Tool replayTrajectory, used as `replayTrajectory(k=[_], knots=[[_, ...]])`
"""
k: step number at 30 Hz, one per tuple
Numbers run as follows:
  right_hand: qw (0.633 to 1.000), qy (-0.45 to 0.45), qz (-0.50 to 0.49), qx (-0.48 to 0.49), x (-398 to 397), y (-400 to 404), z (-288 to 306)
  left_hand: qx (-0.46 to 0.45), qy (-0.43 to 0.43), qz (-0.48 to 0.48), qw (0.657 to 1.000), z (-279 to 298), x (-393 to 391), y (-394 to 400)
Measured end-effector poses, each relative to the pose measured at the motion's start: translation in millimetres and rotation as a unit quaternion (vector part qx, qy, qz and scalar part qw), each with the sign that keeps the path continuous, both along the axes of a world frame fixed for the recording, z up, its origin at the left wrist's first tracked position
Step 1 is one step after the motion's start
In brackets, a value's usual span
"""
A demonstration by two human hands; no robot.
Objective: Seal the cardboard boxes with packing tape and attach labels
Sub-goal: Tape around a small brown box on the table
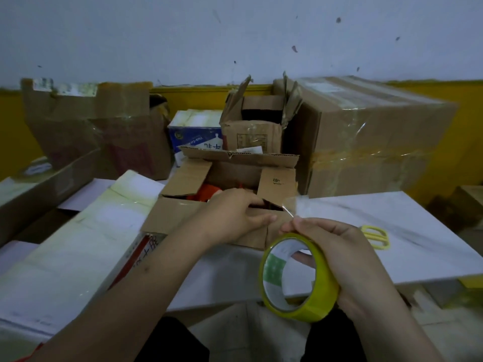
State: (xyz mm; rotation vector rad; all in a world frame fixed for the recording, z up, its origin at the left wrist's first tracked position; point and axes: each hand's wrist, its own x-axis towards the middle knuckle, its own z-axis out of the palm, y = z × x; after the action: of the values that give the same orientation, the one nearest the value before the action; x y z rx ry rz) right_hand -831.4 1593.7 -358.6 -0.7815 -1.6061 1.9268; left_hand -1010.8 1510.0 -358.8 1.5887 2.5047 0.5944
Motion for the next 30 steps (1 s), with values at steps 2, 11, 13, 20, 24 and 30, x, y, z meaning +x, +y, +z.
replayTrajectory(k=[2,11,13,20,24,30], knots=[[1.0,-0.001,-0.001,0.0,-0.1,-0.5,-1.4,0.024,-0.05,-0.056,0.997,6.9,-4.5,2.5],[0.994,-0.073,0.031,0.07,-25.8,12.8,8.5,0.05,-0.111,-0.174,0.977,2.5,-20.5,18.7],[0.992,-0.096,0.024,0.073,-33.5,16.0,5.9,0.066,-0.156,-0.173,0.97,0.8,-24.2,17.8],[0.986,-0.15,0.01,0.075,-39.9,20.4,5.5,0.097,-0.418,-0.107,0.897,13.2,-23.3,13.9],[0.982,-0.172,0.027,0.08,-41.8,20.5,12.7,0.109,-0.395,-0.088,0.908,10.9,-21.9,22.7],[0.975,-0.18,0.105,0.076,-28.6,22.5,19.9,0.123,-0.371,-0.081,0.917,11.3,-24.5,25.5]])
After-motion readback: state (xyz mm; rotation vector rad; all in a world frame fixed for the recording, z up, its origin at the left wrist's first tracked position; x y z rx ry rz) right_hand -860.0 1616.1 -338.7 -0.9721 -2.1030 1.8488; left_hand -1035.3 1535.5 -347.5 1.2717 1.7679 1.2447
